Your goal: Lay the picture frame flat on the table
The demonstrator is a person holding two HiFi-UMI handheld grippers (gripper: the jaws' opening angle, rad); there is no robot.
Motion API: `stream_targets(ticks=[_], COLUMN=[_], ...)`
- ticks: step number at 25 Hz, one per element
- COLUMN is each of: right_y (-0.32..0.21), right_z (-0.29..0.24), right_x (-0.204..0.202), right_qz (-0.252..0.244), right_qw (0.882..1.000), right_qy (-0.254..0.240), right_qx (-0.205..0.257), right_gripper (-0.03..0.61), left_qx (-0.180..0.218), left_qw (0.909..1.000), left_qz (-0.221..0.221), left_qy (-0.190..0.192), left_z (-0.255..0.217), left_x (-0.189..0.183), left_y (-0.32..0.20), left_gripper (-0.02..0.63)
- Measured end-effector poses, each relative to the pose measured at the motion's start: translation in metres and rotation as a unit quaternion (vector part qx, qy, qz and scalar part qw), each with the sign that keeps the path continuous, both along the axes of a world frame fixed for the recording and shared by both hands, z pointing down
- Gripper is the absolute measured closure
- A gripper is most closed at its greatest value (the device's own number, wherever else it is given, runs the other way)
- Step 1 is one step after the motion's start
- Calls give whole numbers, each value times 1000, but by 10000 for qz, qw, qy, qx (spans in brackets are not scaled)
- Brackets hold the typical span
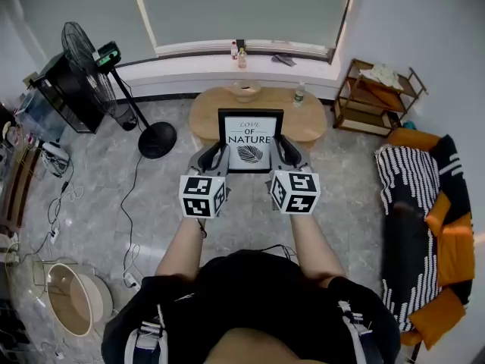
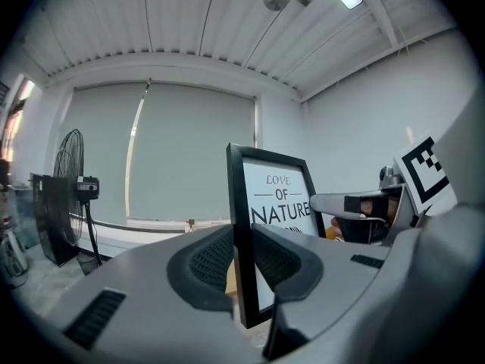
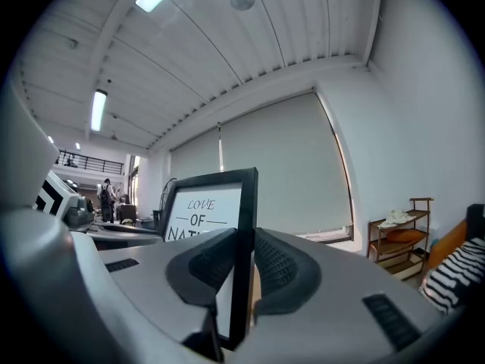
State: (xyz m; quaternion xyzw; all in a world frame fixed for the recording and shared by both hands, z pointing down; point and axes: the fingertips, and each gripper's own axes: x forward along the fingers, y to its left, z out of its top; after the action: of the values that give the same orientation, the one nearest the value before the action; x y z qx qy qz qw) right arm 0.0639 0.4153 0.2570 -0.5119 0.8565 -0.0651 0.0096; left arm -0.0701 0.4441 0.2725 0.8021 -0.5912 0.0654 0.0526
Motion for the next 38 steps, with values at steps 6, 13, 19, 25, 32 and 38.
stream_targets(ticks=[6, 13, 19, 25, 32, 38], right_y=[-2, -8, -19, -37, -89, -162], right_z=[-2, 2, 8, 18, 27, 29], right_x=[14, 52, 85, 90, 80, 60], right_qz=[-42, -40, -50, -54, 5, 132], right_qw=[10000, 10000, 10000, 10000, 10000, 9998], right_qy=[16, 31, -10, 0, 57, 160], right_qx=[-10, 16, -11, -50, -82, -82], right_gripper=[492, 492, 493, 492, 492, 492], left_qx=[-52, -61, -61, -130, -102, -105], left_qw=[10000, 10000, 10000, 9999, 9998, 9995], left_qz=[-34, -15, -34, -40, 12, 153], left_qy=[-8, 2, 2, 26, 151, 242], left_z=[0, 6, 13, 23, 34, 38], left_x=[15, 52, 86, 91, 80, 60], left_y=[-1, -10, -17, -36, -90, -166], left_gripper=[525, 525, 523, 523, 523, 523])
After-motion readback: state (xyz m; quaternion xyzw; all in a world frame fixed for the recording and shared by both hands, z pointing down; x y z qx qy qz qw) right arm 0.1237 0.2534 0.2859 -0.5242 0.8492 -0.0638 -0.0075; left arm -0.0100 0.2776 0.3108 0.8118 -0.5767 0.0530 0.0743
